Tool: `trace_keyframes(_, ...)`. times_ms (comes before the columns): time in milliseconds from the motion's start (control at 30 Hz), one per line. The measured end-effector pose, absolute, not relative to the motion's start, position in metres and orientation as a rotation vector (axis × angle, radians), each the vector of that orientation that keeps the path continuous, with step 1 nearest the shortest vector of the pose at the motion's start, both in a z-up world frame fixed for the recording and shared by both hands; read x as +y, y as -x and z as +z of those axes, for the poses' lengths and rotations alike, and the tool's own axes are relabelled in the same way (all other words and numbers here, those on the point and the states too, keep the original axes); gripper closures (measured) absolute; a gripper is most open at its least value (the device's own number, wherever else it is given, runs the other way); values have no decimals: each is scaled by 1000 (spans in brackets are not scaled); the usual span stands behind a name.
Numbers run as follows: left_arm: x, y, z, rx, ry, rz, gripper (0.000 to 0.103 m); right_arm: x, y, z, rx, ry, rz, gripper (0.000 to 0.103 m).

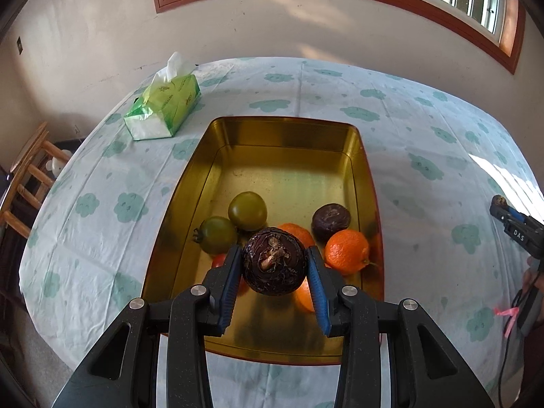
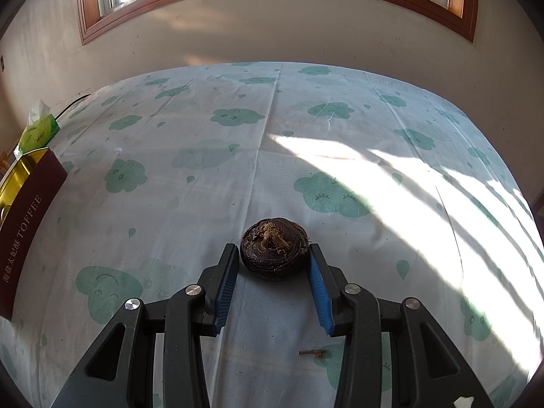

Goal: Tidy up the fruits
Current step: 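Carry the dark brown fruit into the tin with left tool and release it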

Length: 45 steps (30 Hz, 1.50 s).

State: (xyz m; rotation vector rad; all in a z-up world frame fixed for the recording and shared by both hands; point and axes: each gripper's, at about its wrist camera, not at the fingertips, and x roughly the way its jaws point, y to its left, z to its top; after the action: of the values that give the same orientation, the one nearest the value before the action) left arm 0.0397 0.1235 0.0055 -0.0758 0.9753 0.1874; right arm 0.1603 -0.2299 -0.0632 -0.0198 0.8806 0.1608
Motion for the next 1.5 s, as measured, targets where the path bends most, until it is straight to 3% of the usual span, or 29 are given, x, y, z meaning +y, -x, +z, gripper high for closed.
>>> trace_keyframes(533, 139, -31, -29, 1047, 101, 184, 64, -230, -160, -63, 881, 21, 161, 64)
trace_keyframes(1500, 127, -29, -32, 1048, 39, 201, 62, -230, -160, -63, 881, 21, 160, 64)
